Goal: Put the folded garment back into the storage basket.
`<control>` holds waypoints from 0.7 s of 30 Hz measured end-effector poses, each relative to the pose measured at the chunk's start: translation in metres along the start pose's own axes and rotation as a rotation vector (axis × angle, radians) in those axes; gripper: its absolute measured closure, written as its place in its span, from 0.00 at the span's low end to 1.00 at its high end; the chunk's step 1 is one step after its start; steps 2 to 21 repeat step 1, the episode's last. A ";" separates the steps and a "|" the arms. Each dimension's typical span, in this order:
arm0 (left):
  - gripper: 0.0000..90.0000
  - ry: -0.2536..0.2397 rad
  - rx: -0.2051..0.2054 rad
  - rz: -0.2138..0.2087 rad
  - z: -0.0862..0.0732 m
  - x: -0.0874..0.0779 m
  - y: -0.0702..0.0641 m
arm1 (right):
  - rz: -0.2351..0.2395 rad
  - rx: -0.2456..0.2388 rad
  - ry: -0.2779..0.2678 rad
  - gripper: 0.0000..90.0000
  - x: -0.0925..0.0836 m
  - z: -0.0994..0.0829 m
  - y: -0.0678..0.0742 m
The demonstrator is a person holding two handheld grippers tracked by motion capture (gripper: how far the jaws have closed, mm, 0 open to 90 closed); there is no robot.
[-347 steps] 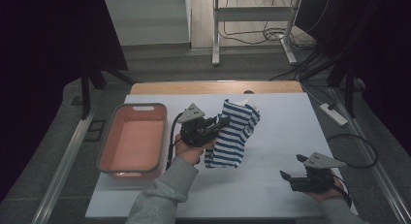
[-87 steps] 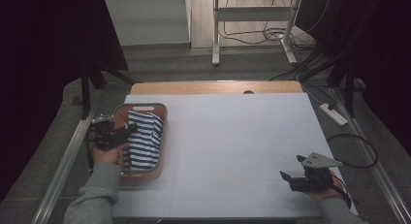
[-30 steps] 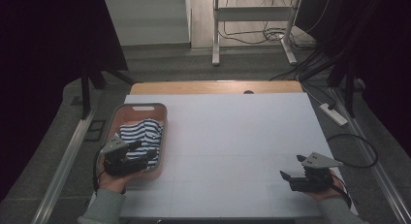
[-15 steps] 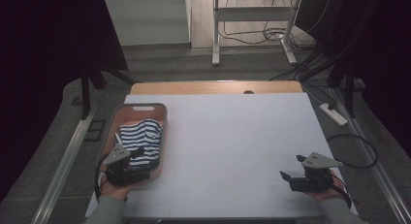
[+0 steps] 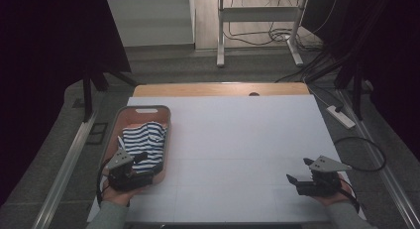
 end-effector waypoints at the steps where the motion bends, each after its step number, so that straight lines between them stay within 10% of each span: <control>1: 0.27 0.000 -0.001 0.000 0.000 0.000 0.000 | 0.000 0.001 0.000 0.19 0.000 0.000 0.000; 21: 0.27 0.000 -0.001 0.000 0.000 0.000 0.000 | 0.000 0.001 0.000 0.19 0.000 0.000 0.000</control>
Point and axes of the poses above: each handheld gripper's, and its own axes: x roughly forward along the jaws, z roughly out of its top, y roughly to its left, the point moved 2 cm from there along x, roughly forward along the jaws, and after that the axes turned 13 degrees about -x, right-handed, at the moved point
